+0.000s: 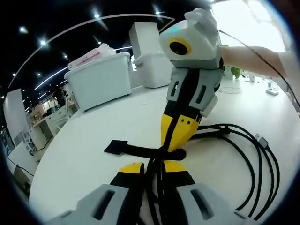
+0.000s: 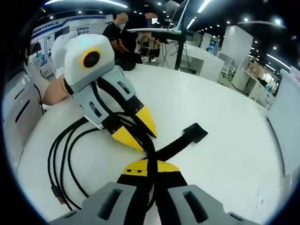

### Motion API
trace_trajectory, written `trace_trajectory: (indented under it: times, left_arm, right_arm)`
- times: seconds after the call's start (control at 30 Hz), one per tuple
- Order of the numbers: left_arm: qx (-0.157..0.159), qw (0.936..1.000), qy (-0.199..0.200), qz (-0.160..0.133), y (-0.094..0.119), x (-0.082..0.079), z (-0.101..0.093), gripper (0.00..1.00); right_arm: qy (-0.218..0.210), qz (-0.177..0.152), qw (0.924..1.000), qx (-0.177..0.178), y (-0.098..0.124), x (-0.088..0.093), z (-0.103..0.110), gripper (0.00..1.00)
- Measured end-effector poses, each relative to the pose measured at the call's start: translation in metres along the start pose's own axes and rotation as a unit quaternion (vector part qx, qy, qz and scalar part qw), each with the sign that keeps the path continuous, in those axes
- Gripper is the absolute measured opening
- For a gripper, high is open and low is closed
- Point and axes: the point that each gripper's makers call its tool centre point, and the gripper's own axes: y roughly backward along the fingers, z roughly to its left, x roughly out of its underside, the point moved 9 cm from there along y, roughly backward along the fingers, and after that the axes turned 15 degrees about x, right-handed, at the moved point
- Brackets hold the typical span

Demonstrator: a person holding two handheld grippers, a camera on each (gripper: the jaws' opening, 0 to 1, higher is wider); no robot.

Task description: Coil the Type-C to USB data cable on the desktop and secure it with Velcro straps.

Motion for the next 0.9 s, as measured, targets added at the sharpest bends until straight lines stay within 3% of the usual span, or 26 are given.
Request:
trace_trajectory:
  times: [0.17,0.3,0.37,0.47,0.53,0.6,0.63,0.67,0.73,0.77,0.83,0.9]
  left_arm:
    - [0.011,0.9999,-0.006,-0.004,-0.005,-0.002,-0.003,0.16]
    - [0.012,0.9999,-0.010,0.002,-0.008,-0.004,-0.005,0.09]
    - [0.004,0.9990,-0.040,0.019,-0.009,-0.006,-0.009,0.08]
    - [0.000,0.9987,-0.043,0.027,-0.011,-0.008,-0.013,0.07]
    - [-0.009,0.9980,-0.050,0.037,-0.011,-0.009,-0.014,0.05]
    - [-0.011,0.9973,-0.060,0.042,-0.011,-0.009,-0.017,0.05]
    - [-0.006,0.9971,-0.064,0.040,-0.010,-0.008,-0.016,0.05]
    - [-0.005,0.9971,-0.064,0.040,-0.010,-0.008,-0.016,0.05]
    - [0.009,0.9973,-0.067,0.030,-0.008,-0.006,-0.015,0.05]
    - [0.013,0.9975,-0.065,0.027,-0.007,-0.005,-0.015,0.05]
    - [0.016,0.9971,-0.069,0.030,-0.007,-0.005,-0.016,0.05]
    - [0.019,0.9959,-0.083,0.033,-0.006,-0.005,-0.017,0.05]
  right_arm:
    - [0.005,-0.020,0.9997,0.013,0.018,-0.011,0.004,0.02]
    - [0.012,-0.011,0.9997,0.019,0.023,-0.013,0.006,0.03]
    - [0.020,-0.011,0.9994,0.025,0.027,-0.012,0.010,0.03]
    - [0.019,-0.032,0.9983,0.044,0.031,-0.010,0.010,0.04]
    - [0.039,-0.046,0.9968,0.052,0.033,-0.009,0.010,0.08]
    - [0.032,-0.044,0.9973,0.049,0.036,-0.005,0.007,0.14]
    - [-0.010,-0.053,0.9970,0.056,0.042,-0.005,0.002,0.13]
    - [-0.020,-0.059,0.9963,0.059,0.044,-0.006,0.000,0.12]
    - [-0.089,-0.109,0.9865,0.084,0.056,-0.009,-0.021,0.10]
    - [-0.093,-0.099,0.9858,0.099,0.056,-0.005,-0.029,0.09]
    - [-0.049,-0.051,0.9915,0.110,0.047,0.004,-0.030,0.09]
    - [-0.025,-0.004,0.9960,0.085,0.033,0.012,-0.021,0.09]
